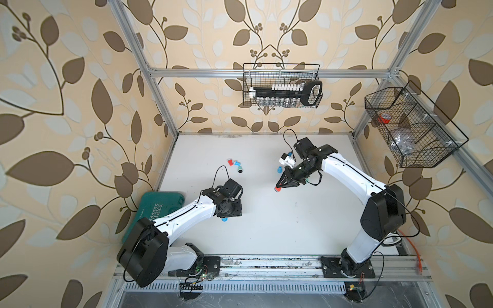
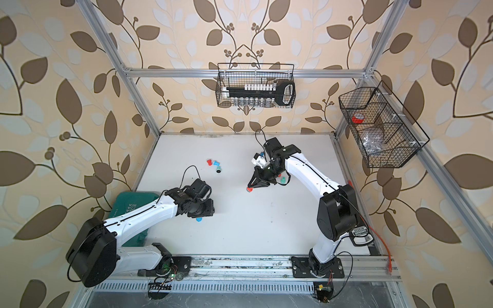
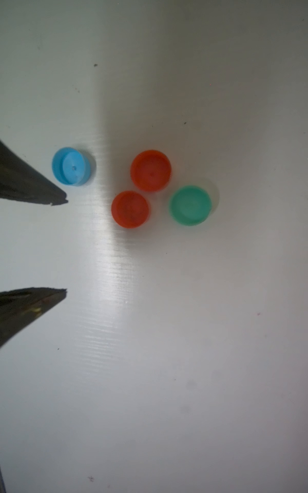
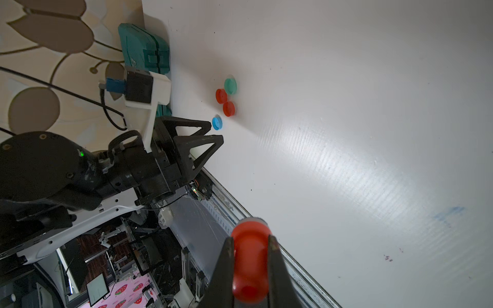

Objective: Close the stamp cap
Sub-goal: Move the cover to the center of the board.

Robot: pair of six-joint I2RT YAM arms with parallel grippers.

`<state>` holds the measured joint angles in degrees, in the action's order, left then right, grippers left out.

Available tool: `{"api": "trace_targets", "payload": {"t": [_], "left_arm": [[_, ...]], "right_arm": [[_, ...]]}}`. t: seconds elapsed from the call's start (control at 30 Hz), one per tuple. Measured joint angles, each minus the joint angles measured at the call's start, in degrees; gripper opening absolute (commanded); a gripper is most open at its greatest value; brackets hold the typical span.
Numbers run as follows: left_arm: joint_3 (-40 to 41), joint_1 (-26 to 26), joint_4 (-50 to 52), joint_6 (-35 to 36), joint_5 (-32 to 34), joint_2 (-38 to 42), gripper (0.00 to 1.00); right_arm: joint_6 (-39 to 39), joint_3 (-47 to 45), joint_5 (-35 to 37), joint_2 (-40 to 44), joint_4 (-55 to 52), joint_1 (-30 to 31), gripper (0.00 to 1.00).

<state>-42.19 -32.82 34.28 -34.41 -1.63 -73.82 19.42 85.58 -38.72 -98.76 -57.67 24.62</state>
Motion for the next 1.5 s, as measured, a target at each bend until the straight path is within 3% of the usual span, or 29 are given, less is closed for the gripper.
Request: {"api": "trace_targets", "payload": {"t": [0.83, 1.5], "left_arm": [[-1.29, 3.04, -5.75, 3.61, -2.62, -10.62, 0.47], [-4.04, 4.04, -4.98, 5.99, -2.95, -11.32, 0.45]], "right_arm": [[-0.02, 0.0, -0.04, 0.0, 0.46, -1.29, 0.07], [0.0, 0.0, -0.28, -0.02, 1.38, -1.51, 0.07]]}}
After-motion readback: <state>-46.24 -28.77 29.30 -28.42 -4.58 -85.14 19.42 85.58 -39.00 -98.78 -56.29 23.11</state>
